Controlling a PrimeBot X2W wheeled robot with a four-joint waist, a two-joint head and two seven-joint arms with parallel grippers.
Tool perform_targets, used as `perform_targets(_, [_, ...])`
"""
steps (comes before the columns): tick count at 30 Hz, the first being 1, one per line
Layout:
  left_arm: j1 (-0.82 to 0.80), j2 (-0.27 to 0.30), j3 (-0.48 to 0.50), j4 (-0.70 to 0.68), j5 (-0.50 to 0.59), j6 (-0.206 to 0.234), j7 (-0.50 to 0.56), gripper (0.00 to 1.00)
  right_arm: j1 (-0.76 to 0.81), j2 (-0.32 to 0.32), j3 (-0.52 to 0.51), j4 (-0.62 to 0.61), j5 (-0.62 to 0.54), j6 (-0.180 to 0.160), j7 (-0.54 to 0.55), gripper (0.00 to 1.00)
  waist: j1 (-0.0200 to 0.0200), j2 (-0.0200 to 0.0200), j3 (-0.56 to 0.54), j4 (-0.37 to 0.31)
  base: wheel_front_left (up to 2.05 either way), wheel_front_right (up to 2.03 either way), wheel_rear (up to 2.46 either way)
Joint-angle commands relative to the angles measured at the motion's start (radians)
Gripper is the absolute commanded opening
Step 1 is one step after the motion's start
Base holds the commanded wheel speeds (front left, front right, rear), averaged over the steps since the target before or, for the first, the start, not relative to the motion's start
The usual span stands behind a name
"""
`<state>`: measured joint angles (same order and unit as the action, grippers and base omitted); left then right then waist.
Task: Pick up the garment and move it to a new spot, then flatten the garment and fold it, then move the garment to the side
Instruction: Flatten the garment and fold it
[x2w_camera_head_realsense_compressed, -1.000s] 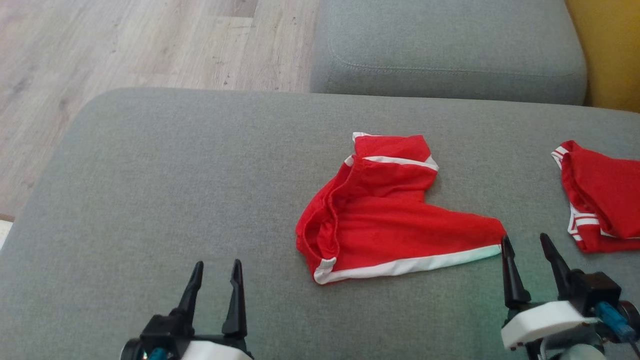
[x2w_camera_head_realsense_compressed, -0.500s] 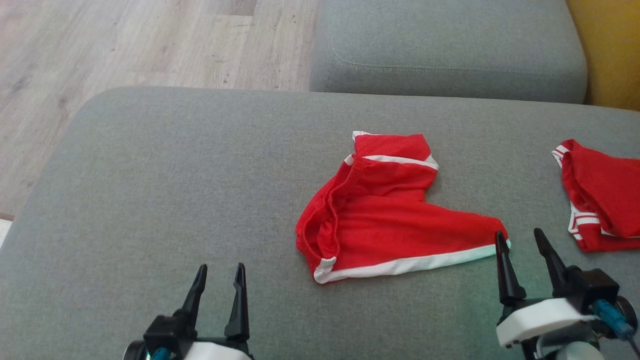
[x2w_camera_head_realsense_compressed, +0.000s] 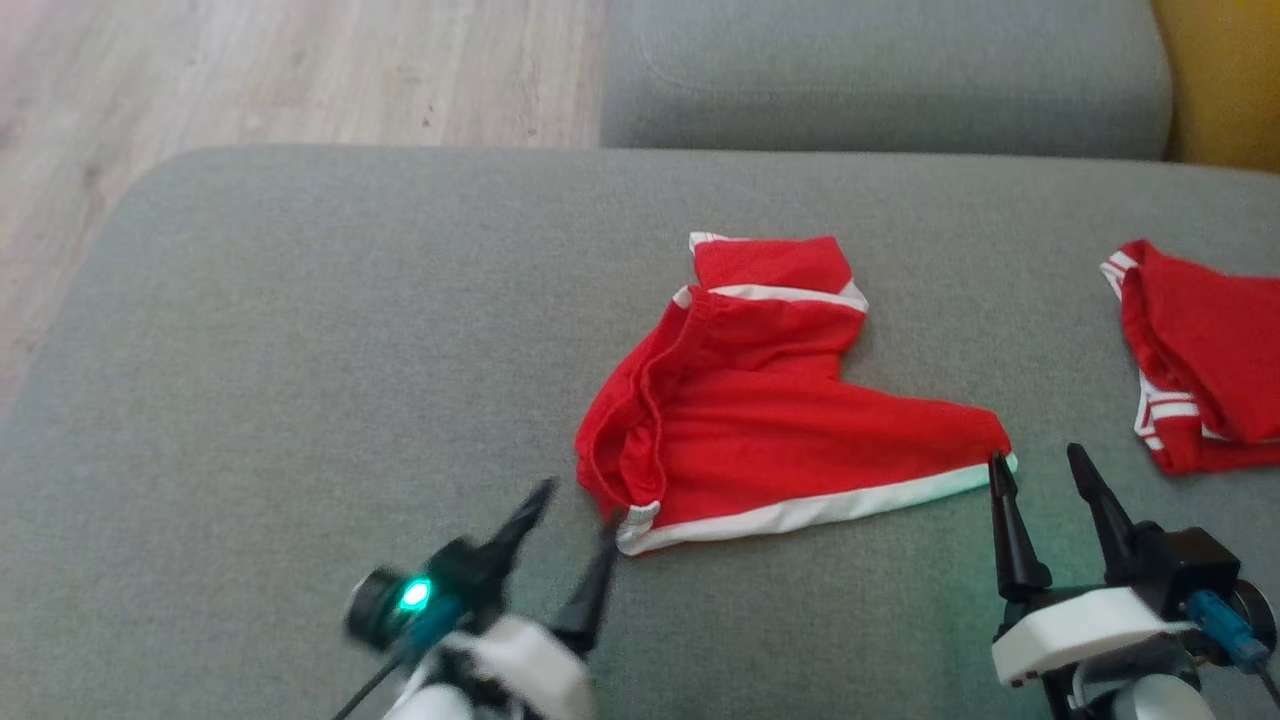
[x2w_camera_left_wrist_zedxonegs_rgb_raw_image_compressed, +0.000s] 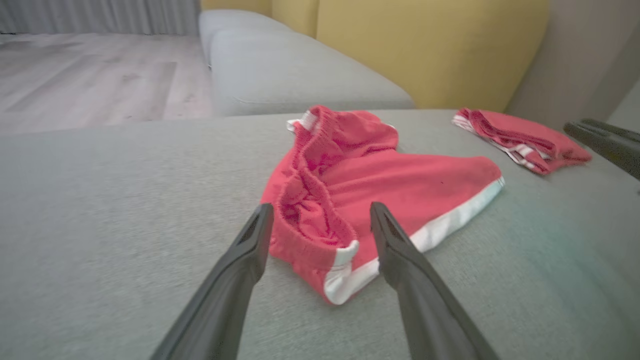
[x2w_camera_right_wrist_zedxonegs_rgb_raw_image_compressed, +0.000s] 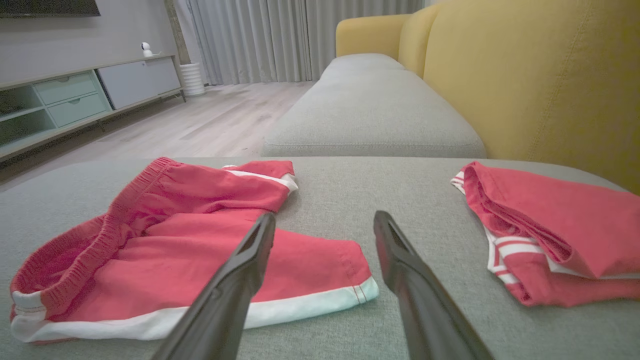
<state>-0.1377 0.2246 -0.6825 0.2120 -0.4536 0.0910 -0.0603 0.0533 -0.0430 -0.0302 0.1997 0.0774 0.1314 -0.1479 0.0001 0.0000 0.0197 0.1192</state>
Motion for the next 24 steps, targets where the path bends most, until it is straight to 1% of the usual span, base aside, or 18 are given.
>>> perform_targets(1, [-0.083, -0.009, -0.001, -0.013, 0.014, -0.027, 0.028, 1.00, -0.040, -0.007, 0.027, -0.038, -0.007, -0.001, 0.000, 1.00, -0.0001, 0.0000, 0.019, -0.011, 0.00, 0.00, 0.00])
perform_targets(4, [-0.147, -0.033, -0.048, 0.035, 0.023, -0.078, 0.077, 1.00, -0.050, -0.007, 0.032, -0.039, -0.010, -0.001, 0.003, 1.00, -0.0001, 0.0000, 0.038, -0.025, 0.00, 0.00, 0.00])
perform_targets(8, [-0.213, -0.052, -0.076, 0.130, 0.025, -0.114, 0.129, 1.00, -0.066, -0.007, 0.042, -0.038, -0.013, -0.001, 0.007, 1.00, -0.0001, 0.0000, 0.062, -0.050, 0.00, 0.00, 0.00])
perform_targets(9, [-0.213, -0.052, -0.076, 0.130, 0.025, -0.114, 0.129, 1.00, -0.066, -0.007, 0.042, -0.038, -0.013, -0.001, 0.007, 1.00, -0.0001, 0.0000, 0.062, -0.050, 0.00, 0.00, 0.00])
perform_targets(13, [-0.246, -0.058, -0.077, 0.207, 0.016, -0.120, 0.169, 1.00, -0.074, -0.007, 0.037, -0.039, -0.017, -0.001, 0.007, 1.00, -0.0001, 0.0000, 0.080, -0.065, 0.00, 0.00, 0.00])
perform_targets(17, [-0.259, -0.051, -0.081, 0.259, 0.014, -0.122, 0.189, 1.00, -0.077, -0.007, 0.028, -0.034, -0.021, -0.001, 0.004, 1.00, -0.0001, 0.0000, 0.087, -0.068, 0.00, 0.00, 0.00])
perform_targets(23, [-0.263, -0.038, -0.092, 0.289, 0.011, -0.132, 0.203, 1.00, -0.080, -0.007, 0.025, -0.031, -0.022, -0.001, 0.002, 1.00, -0.0001, 0.0000, 0.088, -0.063, 0.00, 0.00, 0.00])
perform_targets(24, [-0.263, -0.036, -0.093, 0.289, 0.010, -0.133, 0.204, 0.89, -0.080, -0.007, 0.026, -0.030, -0.022, -0.001, 0.002, 1.00, -0.0001, 0.0000, 0.087, -0.062, 0.00, 0.00, 0.00])
